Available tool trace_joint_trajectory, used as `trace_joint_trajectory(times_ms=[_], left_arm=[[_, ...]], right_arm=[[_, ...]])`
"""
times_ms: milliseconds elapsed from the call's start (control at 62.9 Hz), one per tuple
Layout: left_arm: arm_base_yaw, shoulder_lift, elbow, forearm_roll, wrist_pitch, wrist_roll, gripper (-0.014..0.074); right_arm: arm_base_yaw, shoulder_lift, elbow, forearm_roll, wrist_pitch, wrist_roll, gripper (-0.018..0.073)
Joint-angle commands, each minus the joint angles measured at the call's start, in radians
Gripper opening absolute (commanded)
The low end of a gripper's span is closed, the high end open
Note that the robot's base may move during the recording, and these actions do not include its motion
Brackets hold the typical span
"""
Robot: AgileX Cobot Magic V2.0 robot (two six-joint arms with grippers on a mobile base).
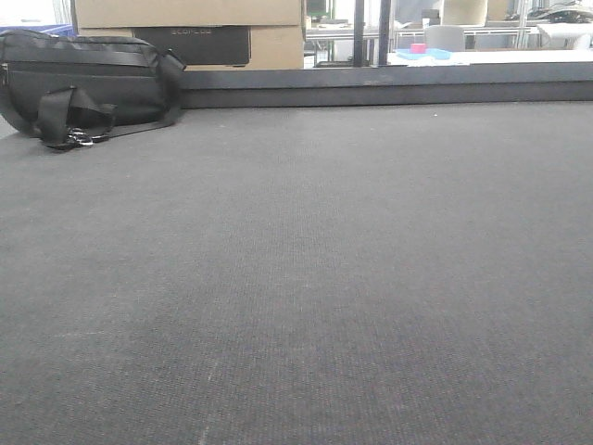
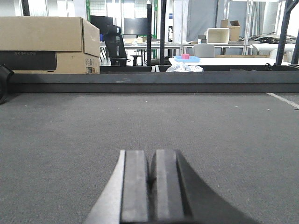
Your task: Grab block from conveyor and place in blue bin
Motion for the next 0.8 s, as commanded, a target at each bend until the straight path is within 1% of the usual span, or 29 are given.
trace_joint_trajectory(times_ms=[0,779], left_arm=[[-0.007,-0.006,-0.002,0.002,-0.014,0.001,-0.0111],[-0.007,-0.006,-0.002,0.002,-0.020,0.001,-0.0111]], right_arm=[[-0.005,-0.004,0.000,-0.009,-0.022,-0.001,-0.0162],[-0.005,-0.004,0.000,-0.009,-0.022,-0.001,-0.0162]])
